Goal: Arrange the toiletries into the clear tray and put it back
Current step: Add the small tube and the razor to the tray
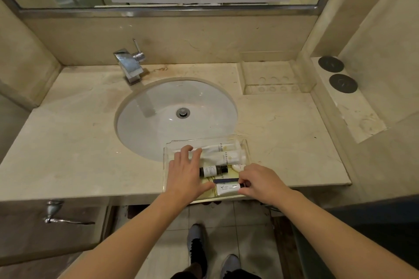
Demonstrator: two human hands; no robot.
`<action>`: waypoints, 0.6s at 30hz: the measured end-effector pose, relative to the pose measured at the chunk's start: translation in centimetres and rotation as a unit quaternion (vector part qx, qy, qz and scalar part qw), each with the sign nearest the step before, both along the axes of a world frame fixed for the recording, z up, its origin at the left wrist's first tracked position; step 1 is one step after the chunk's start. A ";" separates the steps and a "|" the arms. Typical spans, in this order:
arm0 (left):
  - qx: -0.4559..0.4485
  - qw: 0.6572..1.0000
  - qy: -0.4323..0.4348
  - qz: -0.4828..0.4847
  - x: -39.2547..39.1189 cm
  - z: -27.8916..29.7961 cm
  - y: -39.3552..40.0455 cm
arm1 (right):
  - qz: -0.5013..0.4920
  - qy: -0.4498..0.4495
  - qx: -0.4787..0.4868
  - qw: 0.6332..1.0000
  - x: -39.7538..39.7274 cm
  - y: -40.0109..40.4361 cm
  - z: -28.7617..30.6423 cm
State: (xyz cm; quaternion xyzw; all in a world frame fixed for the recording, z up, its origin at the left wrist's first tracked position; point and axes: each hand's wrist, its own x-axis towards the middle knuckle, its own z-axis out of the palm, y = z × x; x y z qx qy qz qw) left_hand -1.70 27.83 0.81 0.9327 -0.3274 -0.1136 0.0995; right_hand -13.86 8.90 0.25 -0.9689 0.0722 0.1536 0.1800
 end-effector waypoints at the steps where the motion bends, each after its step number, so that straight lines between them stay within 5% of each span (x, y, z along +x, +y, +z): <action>1: -0.002 1.000 0.000 -0.001 -0.1 -0.1 -0.1 | -0.002 -0.002 -0.004 1.000 0.0 0.0 0.0; 9: -0.029 0.999 -0.016 0.037 1.1 -0.6 1.3 | -0.054 0.012 0.044 0.997 0.0 -0.1 0.0; 18: -0.063 0.966 0.080 0.239 3.7 -1.2 4.1 | -0.266 -0.066 0.131 0.953 0.7 0.0 -0.4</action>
